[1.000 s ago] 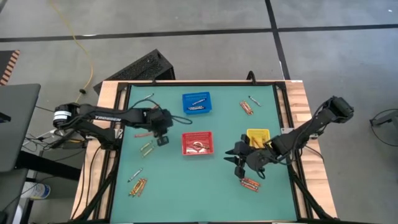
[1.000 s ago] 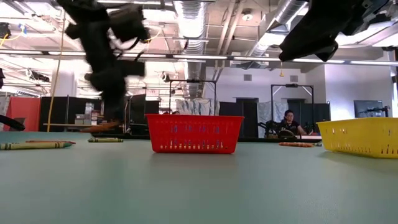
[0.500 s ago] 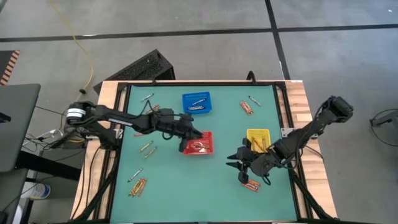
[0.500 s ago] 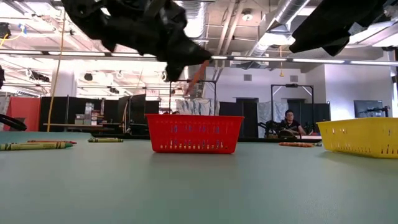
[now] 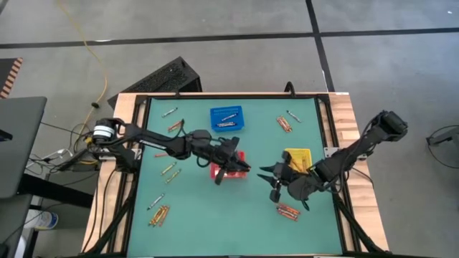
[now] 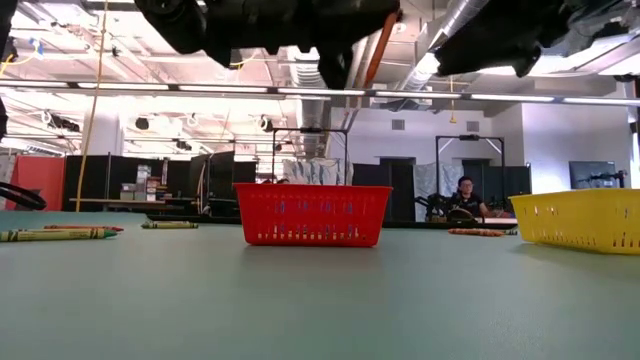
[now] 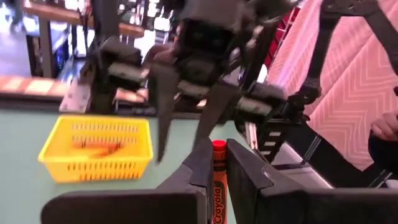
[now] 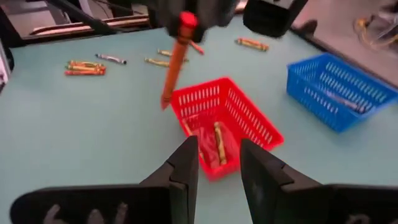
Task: Sort crayons
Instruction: Put the orange crayon into the yellow bin
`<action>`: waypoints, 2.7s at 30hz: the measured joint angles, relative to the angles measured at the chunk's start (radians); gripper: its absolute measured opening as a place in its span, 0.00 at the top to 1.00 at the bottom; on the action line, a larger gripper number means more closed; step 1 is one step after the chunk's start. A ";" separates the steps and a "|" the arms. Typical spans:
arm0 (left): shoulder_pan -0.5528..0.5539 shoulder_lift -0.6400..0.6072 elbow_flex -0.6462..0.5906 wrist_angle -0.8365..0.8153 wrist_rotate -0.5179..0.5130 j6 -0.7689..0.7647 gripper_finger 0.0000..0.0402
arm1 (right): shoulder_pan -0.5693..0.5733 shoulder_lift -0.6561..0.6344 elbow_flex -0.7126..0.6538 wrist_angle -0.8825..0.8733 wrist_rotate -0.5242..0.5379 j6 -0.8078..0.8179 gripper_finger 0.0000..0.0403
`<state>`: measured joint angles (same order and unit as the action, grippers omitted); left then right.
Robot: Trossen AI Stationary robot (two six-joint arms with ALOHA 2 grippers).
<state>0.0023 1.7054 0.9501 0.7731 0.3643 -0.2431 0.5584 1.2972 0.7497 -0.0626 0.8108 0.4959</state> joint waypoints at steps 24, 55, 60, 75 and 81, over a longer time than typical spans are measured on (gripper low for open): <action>-0.016 -0.002 0.000 0.046 -0.084 0.044 0.96 | -0.143 0.050 -0.204 0.737 -0.269 -0.410 0.73; -0.015 -0.003 0.001 -0.008 -0.104 0.083 0.96 | -0.176 0.194 -0.203 0.949 -0.312 -0.508 0.73; -0.014 -0.003 0.001 -0.007 -0.112 0.082 0.96 | -0.174 0.194 -0.203 0.978 -0.311 -0.530 0.75; -0.015 -0.004 0.001 -0.006 -0.111 0.067 0.96 | -0.175 0.193 -0.203 0.975 -0.308 -0.527 0.99; -0.011 -0.004 0.001 -0.050 -0.111 0.088 0.95 | -0.175 0.192 -0.202 0.924 -0.309 -0.495 0.99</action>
<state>-0.0084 1.7016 0.9508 0.7233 0.2535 -0.1555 0.3836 1.4895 0.5472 0.8610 0.5022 0.0007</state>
